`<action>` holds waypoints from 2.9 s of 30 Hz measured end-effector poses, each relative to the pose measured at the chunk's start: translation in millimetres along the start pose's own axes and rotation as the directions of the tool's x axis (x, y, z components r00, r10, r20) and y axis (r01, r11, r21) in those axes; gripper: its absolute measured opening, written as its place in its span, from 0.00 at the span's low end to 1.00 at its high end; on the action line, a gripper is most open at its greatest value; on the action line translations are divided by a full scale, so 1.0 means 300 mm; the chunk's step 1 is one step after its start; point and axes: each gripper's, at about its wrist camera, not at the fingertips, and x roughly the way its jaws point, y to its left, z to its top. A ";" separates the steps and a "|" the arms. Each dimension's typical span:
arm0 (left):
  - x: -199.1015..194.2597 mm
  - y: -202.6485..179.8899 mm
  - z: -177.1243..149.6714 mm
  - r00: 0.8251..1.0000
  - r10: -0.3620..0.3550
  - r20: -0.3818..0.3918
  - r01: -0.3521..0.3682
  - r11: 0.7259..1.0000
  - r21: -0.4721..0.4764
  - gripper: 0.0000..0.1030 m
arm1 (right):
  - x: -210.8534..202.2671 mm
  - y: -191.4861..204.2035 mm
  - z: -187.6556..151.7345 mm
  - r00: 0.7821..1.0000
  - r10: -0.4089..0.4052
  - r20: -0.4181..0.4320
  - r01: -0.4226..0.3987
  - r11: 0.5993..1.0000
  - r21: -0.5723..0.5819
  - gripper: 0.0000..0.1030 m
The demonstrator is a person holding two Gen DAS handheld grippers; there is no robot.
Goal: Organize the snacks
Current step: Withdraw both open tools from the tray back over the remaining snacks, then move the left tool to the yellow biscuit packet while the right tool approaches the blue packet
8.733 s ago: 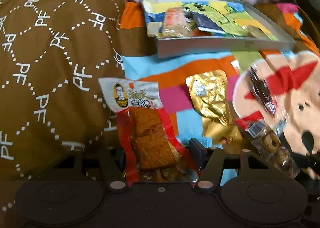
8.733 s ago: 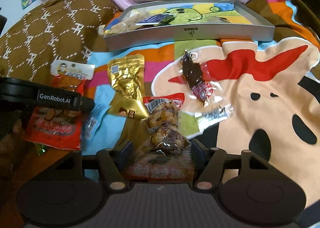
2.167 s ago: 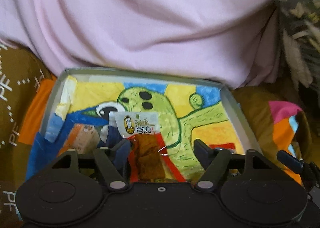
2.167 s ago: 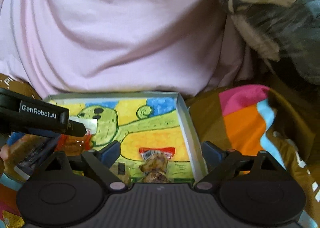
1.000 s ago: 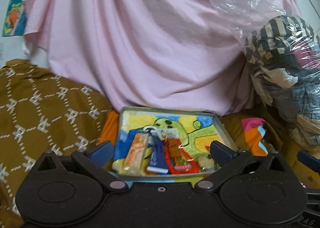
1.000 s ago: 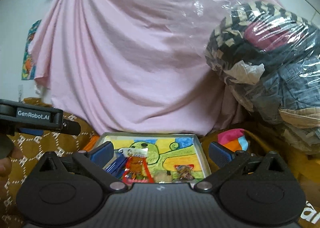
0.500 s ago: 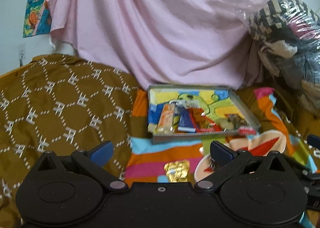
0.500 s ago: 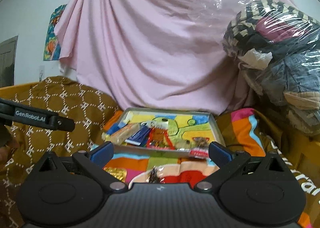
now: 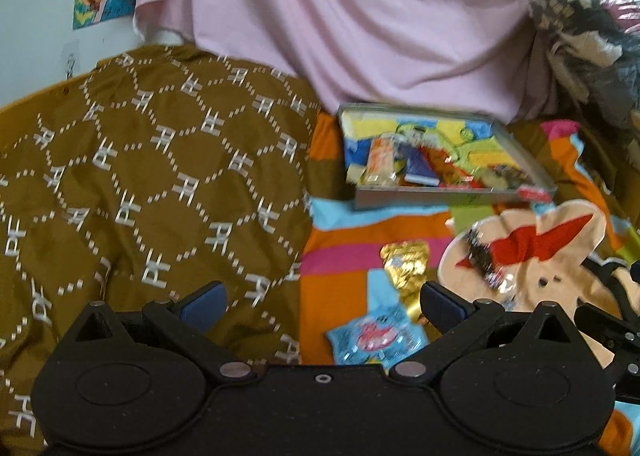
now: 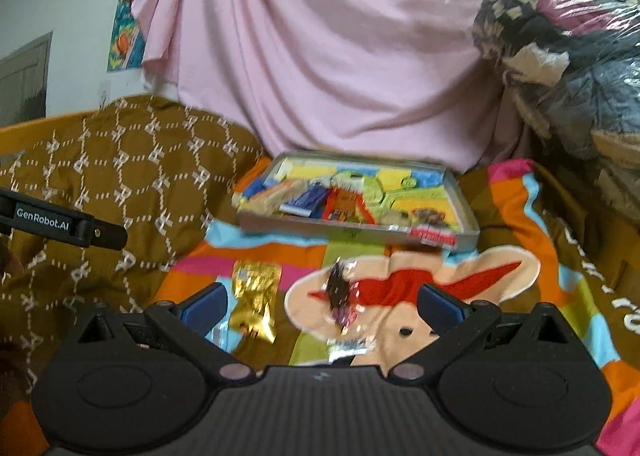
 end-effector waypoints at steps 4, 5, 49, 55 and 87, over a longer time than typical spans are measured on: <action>0.019 0.021 -0.036 0.999 0.010 -0.041 -0.010 1.000 0.002 0.99 | 0.023 0.024 -0.035 0.998 0.018 -0.058 -0.019 1.000 -0.014 1.00; 0.025 0.024 -0.043 0.999 0.011 -0.050 -0.011 1.000 0.001 0.99 | 0.030 0.031 -0.044 0.997 0.024 -0.078 -0.025 1.000 -0.017 1.00; 0.213 0.040 -0.136 0.959 -0.002 -0.284 0.043 0.989 0.138 0.99 | 0.239 0.085 -0.192 0.919 0.035 -0.394 -0.015 0.998 0.053 1.00; 0.232 0.032 -0.142 0.955 -0.018 -0.296 0.068 0.985 0.161 0.99 | 0.257 0.078 -0.190 0.925 0.037 -0.379 -0.009 0.997 0.074 1.00; 0.275 -0.017 -0.158 0.902 -0.215 -0.373 0.339 0.890 0.305 0.97 | 0.565 0.199 -0.039 0.895 0.289 -0.340 -0.393 0.872 -0.293 0.99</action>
